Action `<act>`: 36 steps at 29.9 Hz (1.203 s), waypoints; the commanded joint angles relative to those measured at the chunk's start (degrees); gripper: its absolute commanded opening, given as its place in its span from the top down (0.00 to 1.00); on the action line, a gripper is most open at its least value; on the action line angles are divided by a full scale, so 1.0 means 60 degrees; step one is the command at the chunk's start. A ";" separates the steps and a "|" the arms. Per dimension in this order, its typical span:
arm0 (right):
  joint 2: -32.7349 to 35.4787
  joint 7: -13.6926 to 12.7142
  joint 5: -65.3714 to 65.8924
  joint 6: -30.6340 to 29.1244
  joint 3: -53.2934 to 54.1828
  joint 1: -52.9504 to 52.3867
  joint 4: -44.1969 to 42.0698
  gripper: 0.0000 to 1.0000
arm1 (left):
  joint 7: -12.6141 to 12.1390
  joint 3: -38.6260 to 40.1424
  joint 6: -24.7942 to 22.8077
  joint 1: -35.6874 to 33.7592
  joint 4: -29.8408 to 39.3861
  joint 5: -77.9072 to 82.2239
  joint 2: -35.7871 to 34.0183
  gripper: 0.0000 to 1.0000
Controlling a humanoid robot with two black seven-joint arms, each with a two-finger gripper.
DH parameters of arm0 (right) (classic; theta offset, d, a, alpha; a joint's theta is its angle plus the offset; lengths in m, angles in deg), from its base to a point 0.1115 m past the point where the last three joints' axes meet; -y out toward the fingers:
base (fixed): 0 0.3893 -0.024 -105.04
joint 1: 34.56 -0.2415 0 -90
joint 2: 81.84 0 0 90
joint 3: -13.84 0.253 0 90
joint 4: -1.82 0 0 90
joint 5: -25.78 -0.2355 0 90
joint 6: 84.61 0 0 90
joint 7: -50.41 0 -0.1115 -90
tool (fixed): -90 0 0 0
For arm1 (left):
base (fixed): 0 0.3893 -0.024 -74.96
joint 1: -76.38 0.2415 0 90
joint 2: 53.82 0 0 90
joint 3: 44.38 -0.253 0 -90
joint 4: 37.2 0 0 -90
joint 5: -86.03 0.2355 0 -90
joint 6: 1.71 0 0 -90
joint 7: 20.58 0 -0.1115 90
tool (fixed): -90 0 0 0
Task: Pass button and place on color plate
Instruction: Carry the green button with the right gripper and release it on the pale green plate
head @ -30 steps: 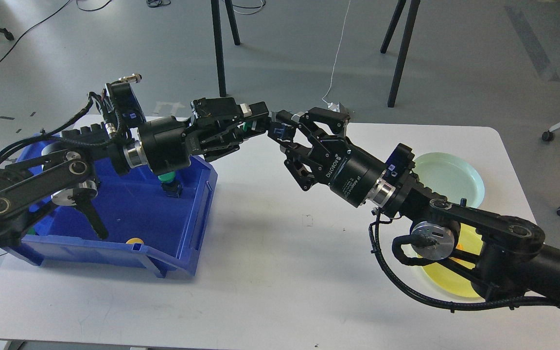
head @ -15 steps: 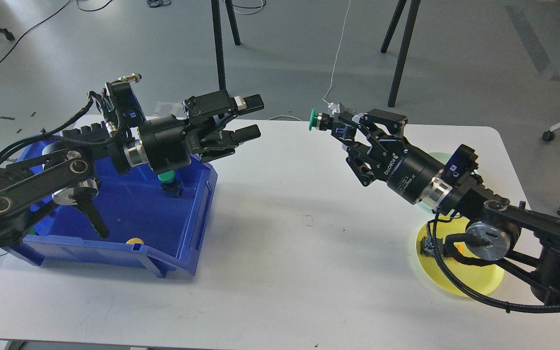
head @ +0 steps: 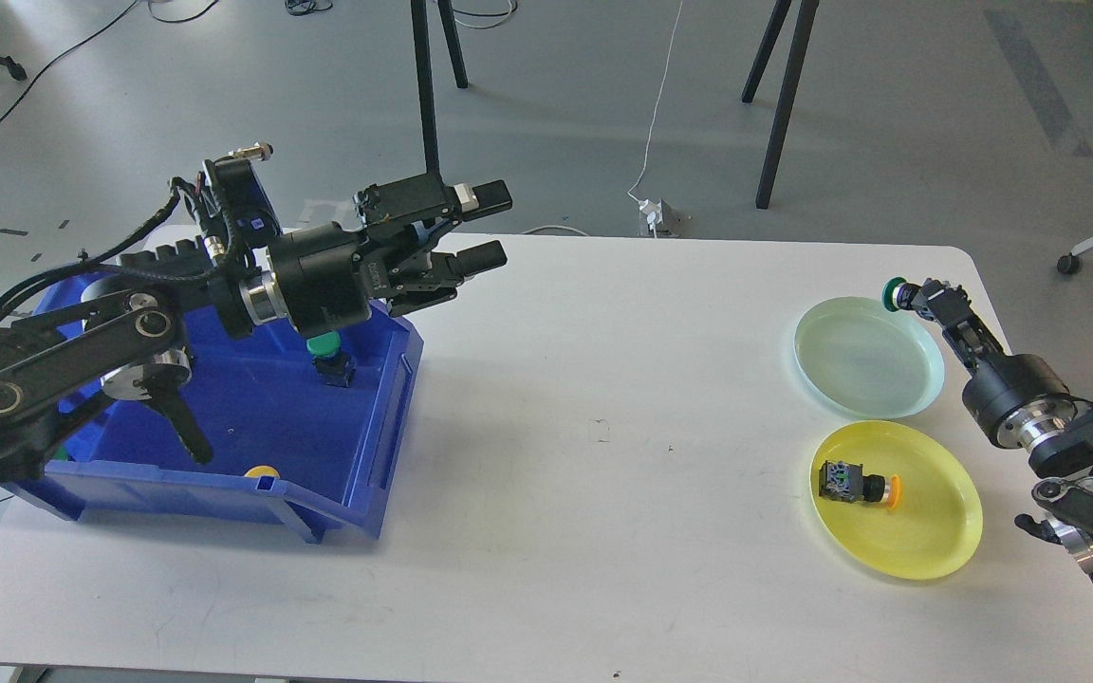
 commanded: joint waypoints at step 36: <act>0.0018 -0.0321 -0.3697 -0.3795 0.3470 -0.0621 0.1047 0.14 | -0.0002 0.1128 0.0000 -0.0016 -0.1900 -0.2081 -0.0210 0.13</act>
